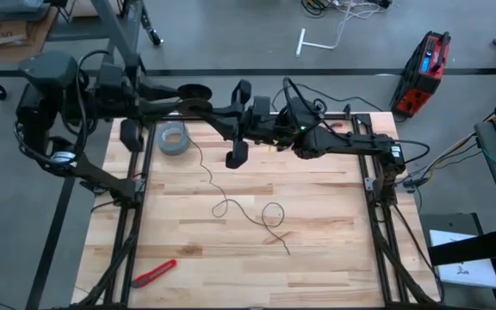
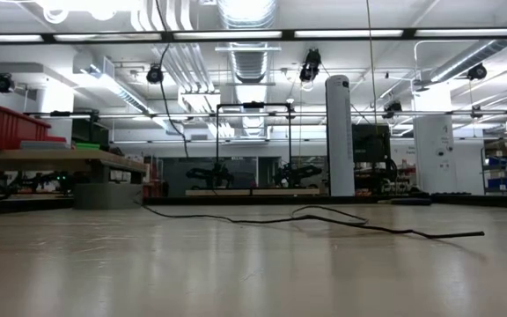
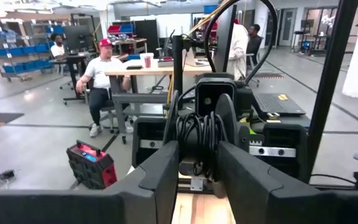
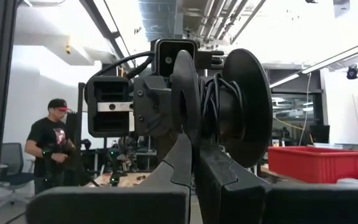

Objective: Coil cords
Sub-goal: Coil the black wire on the black spool

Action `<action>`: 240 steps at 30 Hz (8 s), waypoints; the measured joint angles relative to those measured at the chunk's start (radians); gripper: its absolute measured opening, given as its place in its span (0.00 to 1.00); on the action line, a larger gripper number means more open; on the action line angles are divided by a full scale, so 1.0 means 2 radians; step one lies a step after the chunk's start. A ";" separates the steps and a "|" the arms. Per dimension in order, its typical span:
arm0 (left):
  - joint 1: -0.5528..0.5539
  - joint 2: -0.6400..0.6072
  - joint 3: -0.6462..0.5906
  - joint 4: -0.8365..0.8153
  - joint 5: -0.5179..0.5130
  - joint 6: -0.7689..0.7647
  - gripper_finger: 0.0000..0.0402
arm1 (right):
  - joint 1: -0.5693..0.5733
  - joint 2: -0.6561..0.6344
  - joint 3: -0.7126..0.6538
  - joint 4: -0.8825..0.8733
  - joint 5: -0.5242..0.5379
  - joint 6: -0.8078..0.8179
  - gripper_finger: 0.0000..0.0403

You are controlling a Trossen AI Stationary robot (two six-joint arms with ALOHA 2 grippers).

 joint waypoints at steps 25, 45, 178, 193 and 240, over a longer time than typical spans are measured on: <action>-0.014 0.024 -0.003 -0.019 -0.051 -0.018 0.26 | -0.001 -0.002 -0.001 -0.025 0.017 -0.020 0.00; -0.018 0.002 -0.001 -0.074 -0.105 0.002 0.00 | -0.006 -0.039 0.002 -0.292 0.039 0.062 0.18; -0.050 0.058 0.010 0.211 -0.105 0.108 0.24 | -0.049 -0.021 -0.004 0.257 -0.108 0.284 0.00; -0.055 0.062 0.009 0.184 -0.141 0.112 0.41 | -0.043 -0.023 -0.039 0.161 -0.061 0.218 0.00; -0.061 0.029 0.014 0.027 -0.226 0.093 0.00 | -0.036 -0.086 0.009 -0.333 -0.043 0.154 0.28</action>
